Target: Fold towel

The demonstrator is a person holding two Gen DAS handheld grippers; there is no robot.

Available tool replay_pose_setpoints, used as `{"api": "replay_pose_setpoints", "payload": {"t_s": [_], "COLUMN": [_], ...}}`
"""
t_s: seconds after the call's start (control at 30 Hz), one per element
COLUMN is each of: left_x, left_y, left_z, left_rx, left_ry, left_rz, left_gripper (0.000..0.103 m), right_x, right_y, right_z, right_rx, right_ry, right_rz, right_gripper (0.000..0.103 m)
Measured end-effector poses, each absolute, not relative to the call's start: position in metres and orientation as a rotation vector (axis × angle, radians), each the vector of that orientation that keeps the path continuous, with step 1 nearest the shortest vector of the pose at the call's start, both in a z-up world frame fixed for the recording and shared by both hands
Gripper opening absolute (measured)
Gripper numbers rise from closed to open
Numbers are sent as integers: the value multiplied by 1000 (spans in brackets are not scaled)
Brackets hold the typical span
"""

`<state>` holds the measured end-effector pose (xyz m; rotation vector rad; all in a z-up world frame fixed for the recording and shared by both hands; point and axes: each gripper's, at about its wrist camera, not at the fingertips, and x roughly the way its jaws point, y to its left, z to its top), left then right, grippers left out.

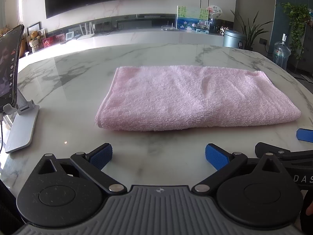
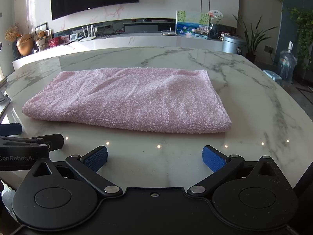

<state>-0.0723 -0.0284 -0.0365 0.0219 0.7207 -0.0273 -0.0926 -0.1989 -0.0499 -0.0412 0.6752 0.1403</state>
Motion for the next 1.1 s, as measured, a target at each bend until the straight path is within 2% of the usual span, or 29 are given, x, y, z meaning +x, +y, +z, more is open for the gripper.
{"api": "replay_pose_setpoints", "payload": {"t_s": [1.1], "left_x": [-72], "left_y": [-29], "left_z": [-36], "left_rx": [21], "left_ry": [727], "left_rz": [-28], "left_gripper": [103], "right_x": [-96], "right_y": [-200], "right_z": [-52], "right_rx": [-49], "right_ry": [661], "right_rz": [145], "right_gripper": [103]}}
